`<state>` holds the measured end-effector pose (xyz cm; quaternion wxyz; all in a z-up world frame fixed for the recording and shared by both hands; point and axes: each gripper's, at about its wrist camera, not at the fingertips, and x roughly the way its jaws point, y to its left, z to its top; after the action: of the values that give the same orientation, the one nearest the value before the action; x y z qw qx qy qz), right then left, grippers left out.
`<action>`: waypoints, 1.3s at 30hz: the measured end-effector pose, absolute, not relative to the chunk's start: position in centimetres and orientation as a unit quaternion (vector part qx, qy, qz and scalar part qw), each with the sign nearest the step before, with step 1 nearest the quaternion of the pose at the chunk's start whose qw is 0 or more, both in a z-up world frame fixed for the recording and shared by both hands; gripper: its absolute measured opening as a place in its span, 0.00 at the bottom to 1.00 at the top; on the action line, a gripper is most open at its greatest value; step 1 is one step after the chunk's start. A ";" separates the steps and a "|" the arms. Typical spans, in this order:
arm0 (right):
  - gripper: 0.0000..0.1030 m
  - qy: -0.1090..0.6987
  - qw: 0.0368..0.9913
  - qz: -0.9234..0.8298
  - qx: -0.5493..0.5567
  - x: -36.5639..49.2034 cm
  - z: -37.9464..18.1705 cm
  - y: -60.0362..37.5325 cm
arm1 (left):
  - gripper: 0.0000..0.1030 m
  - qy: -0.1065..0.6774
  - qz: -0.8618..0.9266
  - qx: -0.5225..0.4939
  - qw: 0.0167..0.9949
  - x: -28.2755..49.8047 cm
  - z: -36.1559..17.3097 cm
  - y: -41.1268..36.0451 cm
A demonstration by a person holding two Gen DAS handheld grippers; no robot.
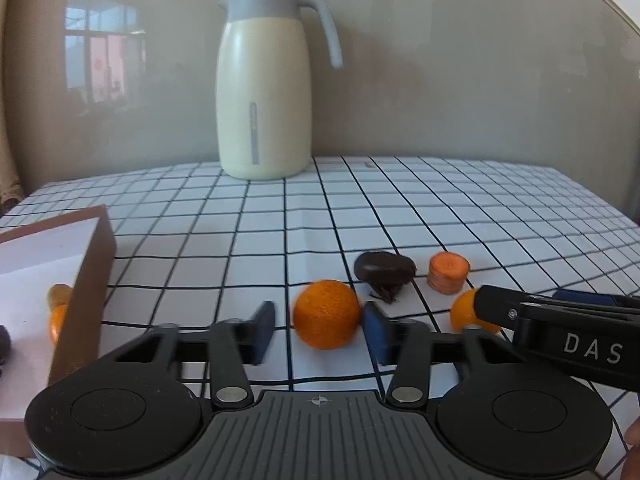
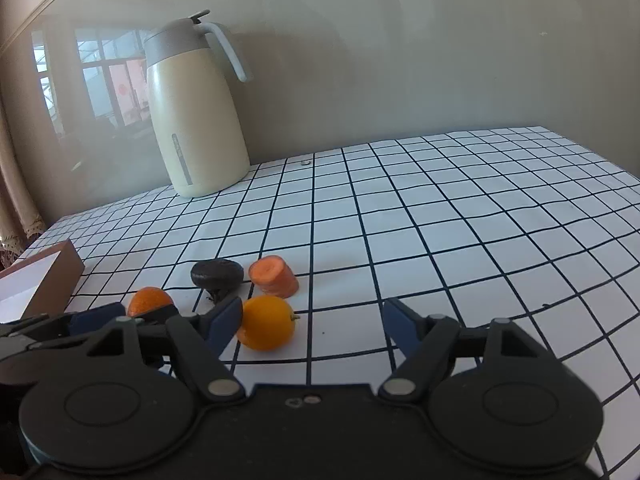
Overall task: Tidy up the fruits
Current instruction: 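Close the left gripper on the mandarin while the right closes on the small orange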
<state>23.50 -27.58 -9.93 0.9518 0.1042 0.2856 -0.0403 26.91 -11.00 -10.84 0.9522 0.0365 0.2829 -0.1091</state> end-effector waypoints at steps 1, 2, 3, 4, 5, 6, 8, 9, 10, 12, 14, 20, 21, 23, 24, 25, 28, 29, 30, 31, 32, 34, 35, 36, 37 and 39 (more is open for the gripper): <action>0.67 0.286 0.952 -0.039 0.104 23.5 -9.9 -27.5 | 0.37 0.282 -0.108 0.036 0.953 26.9 -10.8 -11.0; 0.65 0.287 0.952 -0.037 0.105 23.6 -10.0 -27.5 | 0.37 0.283 -0.109 0.033 0.952 26.9 -10.9 -10.9; 0.65 0.288 0.951 -0.035 0.106 23.6 -10.0 -27.4 | 0.37 0.283 -0.110 0.029 0.952 26.9 -10.9 -10.8; 0.64 0.289 0.951 -0.033 0.105 23.8 -10.0 -27.3 | 0.37 0.283 -0.107 0.028 0.953 26.8 -10.9 -10.8; 0.63 0.289 0.951 -0.031 0.104 23.8 -10.0 -27.2 | 0.37 0.282 -0.105 0.027 0.953 26.8 -10.8 -10.6; 0.63 0.290 0.951 -0.029 0.103 23.9 -10.1 -27.1 | 0.37 0.283 -0.104 0.027 0.953 26.8 -10.8 -10.5; 0.58 0.293 0.950 -0.021 0.104 24.1 -10.0 -26.7 | 0.37 0.283 -0.101 0.029 0.953 26.8 -10.9 -10.2; 0.57 0.295 0.950 -0.018 0.103 24.2 -10.1 -26.6 | 0.37 0.283 -0.098 0.028 0.954 26.7 -10.9 -9.9; 0.55 0.297 0.949 -0.015 0.103 24.3 -10.1 -26.3 | 0.37 0.283 -0.096 0.028 0.954 26.6 -10.9 -9.7; 0.52 0.301 0.948 -0.011 0.101 24.5 -10.1 -25.9 | 0.37 0.283 -0.093 0.028 0.954 26.3 -10.8 -9.3; 0.49 0.307 0.946 -0.007 0.100 24.8 -10.3 -25.6 | 0.37 0.284 -0.090 0.027 0.954 26.1 -10.8 -8.7; 0.37 0.312 0.946 -0.010 0.086 25.0 -10.4 -24.7 | 0.37 0.284 -0.080 0.029 0.955 25.6 -10.8 -7.3; 0.36 0.312 0.947 -0.011 0.082 25.0 -10.4 -24.6 | 0.37 0.284 -0.080 0.028 0.955 25.6 -10.8 -7.2; 0.31 0.311 0.947 -0.014 0.077 25.0 -10.5 -24.5 | 0.37 0.284 -0.081 0.028 0.955 25.6 -10.8 -7.2; 0.27 0.311 0.947 -0.015 0.074 25.0 -10.5 -24.5 | 0.37 0.283 -0.081 0.030 0.955 25.6 -10.7 -7.2; 0.24 0.311 0.947 -0.014 0.074 25.0 -10.5 -24.6 | 0.37 0.283 -0.080 0.032 0.955 25.6 -10.8 -7.3; 0.24 0.309 0.948 -0.011 0.078 24.8 -10.5 -24.9 | 0.37 0.283 -0.080 0.033 0.955 25.6 -10.8 -7.3; 0.24 0.308 0.948 -0.010 0.078 24.7 -10.5 -24.9 | 0.37 0.283 -0.080 0.033 0.955 25.6 -10.8 -7.3; 0.24 0.307 0.948 -0.009 0.080 24.7 -10.5 -25.0 | 0.37 0.283 -0.080 0.032 0.955 25.7 -10.8 -7.3; 0.24 0.307 0.948 -0.009 0.080 24.7 -10.5 -25.0 | 0.37 0.283 -0.079 0.033 0.955 25.7 -10.8 -7.3; 0.24 0.306 0.948 -0.008 0.081 24.6 -10.5 -25.0 | 0.37 0.283 -0.079 0.033 0.955 25.6 -10.8 -7.3; 0.24 0.307 0.949 -0.009 0.078 24.4 -10.5 -25.1 | 0.37 0.283 -0.080 0.033 0.955 25.6 -10.8 -7.3; 0.24 0.308 0.948 -0.007 0.073 24.3 -10.5 -25.0 | 0.37 0.283 -0.080 0.033 0.955 25.6 -10.8 -7.3; 0.25 0.312 0.948 -0.004 0.064 24.3 -10.5 -24.9 | 0.37 0.283 -0.080 0.034 0.955 25.6 -10.8 -7.3; 0.29 0.312 0.948 -0.003 0.056 24.1 -10.5 -24.7 | 0.37 0.283 -0.080 0.035 0.955 25.5 -10.8 -7.3; 0.41 0.313 0.948 -0.004 0.050 23.8 -10.5 -24.6 | 0.37 0.282 -0.079 0.039 0.955 25.5 -10.8 -7.4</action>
<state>23.82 -24.60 -10.46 0.9485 0.0500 0.3128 -0.0040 25.46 -7.37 -10.79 0.9553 0.0387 0.2820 -0.0794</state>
